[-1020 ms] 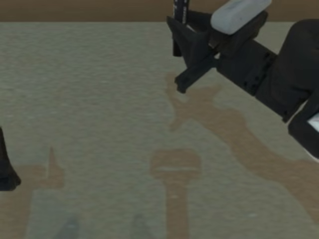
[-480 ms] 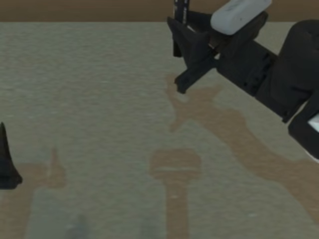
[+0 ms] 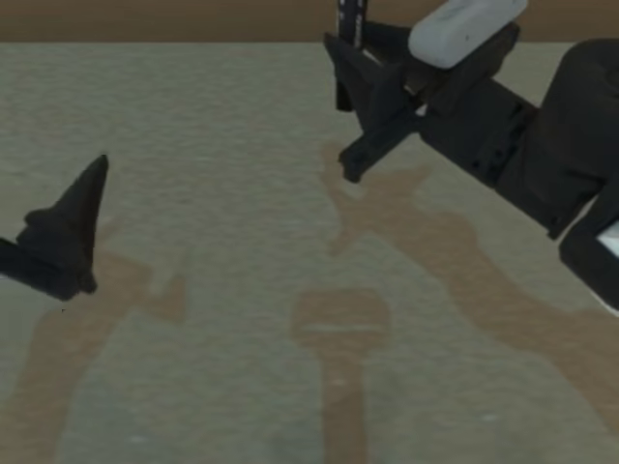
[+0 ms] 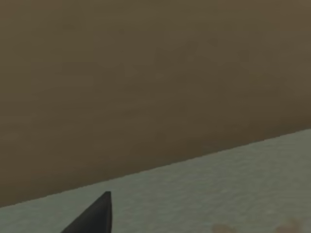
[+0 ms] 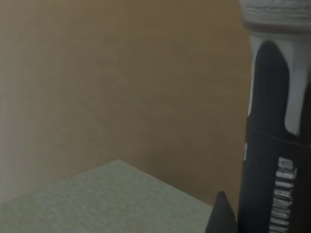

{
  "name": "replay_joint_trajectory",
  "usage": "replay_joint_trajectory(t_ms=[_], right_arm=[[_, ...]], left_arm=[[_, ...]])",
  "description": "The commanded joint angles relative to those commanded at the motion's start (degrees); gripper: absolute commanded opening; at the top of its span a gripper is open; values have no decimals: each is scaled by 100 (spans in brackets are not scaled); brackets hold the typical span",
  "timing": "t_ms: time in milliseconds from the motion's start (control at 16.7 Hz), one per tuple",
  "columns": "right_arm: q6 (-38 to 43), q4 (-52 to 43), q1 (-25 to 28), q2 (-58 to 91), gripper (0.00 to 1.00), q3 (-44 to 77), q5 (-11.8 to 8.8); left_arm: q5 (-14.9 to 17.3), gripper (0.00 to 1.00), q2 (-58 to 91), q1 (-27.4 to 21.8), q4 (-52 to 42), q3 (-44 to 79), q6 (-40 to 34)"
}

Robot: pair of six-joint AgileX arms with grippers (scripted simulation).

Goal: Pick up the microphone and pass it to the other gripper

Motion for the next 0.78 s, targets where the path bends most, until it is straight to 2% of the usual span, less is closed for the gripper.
replay_joint_trajectory(t_ms=[240, 420, 600, 780], right_arm=[[0, 0, 0, 0, 0, 0, 0], [0, 0, 0, 0, 0, 0, 0], [0, 0, 0, 0, 0, 0, 0], [0, 0, 0, 0, 0, 0, 0]], left_arm=[[951, 100, 1783, -487, 620, 1034, 58], [1536, 100, 2826, -787, 1026, 1694, 99], [1943, 100, 3548, -996, 1328, 2173, 140], [2077, 100, 3761, -1064, 1432, 2335, 157]])
